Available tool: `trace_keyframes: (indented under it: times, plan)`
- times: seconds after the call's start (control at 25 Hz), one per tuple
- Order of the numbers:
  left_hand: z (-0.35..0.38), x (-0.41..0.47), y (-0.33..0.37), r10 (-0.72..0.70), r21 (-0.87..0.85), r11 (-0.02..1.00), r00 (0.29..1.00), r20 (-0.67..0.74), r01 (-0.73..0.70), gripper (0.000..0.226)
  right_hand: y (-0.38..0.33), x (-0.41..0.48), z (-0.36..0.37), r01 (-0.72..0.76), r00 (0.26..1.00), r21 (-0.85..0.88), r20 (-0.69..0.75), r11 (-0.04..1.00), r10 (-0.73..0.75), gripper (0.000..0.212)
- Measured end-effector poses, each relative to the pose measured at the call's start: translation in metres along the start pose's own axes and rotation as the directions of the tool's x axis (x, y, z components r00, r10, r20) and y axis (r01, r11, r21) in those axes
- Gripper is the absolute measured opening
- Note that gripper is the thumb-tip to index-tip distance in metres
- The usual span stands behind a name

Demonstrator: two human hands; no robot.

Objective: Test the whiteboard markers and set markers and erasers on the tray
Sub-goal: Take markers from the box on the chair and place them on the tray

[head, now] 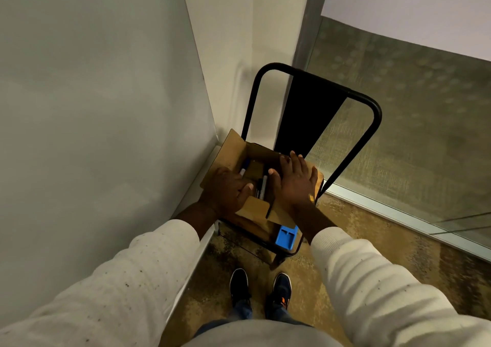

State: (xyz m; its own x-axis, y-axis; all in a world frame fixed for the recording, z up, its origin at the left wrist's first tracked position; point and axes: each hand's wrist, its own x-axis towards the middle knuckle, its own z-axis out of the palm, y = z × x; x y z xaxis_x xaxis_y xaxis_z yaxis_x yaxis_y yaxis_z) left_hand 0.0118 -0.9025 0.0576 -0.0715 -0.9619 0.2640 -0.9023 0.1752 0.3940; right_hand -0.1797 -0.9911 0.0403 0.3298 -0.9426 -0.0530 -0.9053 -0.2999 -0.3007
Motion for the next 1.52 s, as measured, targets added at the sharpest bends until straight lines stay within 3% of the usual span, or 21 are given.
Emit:
trace_keyframes:
  times: [0.08,0.24,0.36,0.48,0.64,0.8,1.16,1.52]
  plan:
    - [-0.001,-0.005,0.0,-0.03,-0.034,0.999,1.0,0.004,0.03,0.034,0.002,0.006,-0.002,-0.013,1.0,-0.011,0.016,1.0,0.014,0.066]
    - [0.001,-0.026,-0.01,-0.04,-0.064,0.996,0.971,0.236,0.057,0.029,0.009,0.015,0.001,-0.019,0.996,-0.051,0.081,0.999,0.023,0.07]
    - [0.011,-0.043,-0.02,-0.065,0.043,0.998,0.899,0.433,0.052,0.055,0.012,0.021,0.004,-0.005,0.994,-0.085,0.109,0.996,0.015,0.072]
    - [0.016,-0.049,-0.022,-0.103,0.097,0.993,0.853,0.512,0.062,0.067,0.013,0.028,0.008,0.008,0.991,-0.106,0.136,0.994,0.007,0.075]
    - [0.016,-0.051,-0.023,-0.037,0.106,0.994,0.855,0.518,-0.021,0.06,0.013,0.035,0.011,0.005,0.99,-0.122,0.139,0.993,0.012,0.08]
    - [0.015,-0.047,-0.025,-0.053,0.116,0.993,0.839,0.542,-0.012,0.046,0.02,0.043,0.016,0.03,0.992,-0.16,0.126,0.987,-0.01,0.082]
    - [0.022,-0.036,-0.022,-0.064,0.18,0.983,0.83,0.554,-0.045,0.031,0.022,0.05,0.014,0.068,0.976,-0.238,0.217,0.969,-0.015,0.07]
    - [0.025,-0.028,-0.017,-0.126,0.213,0.976,0.91,0.395,0.042,0.06,0.003,0.024,0.013,0.192,0.977,-0.149,0.12,0.97,-0.175,0.06]
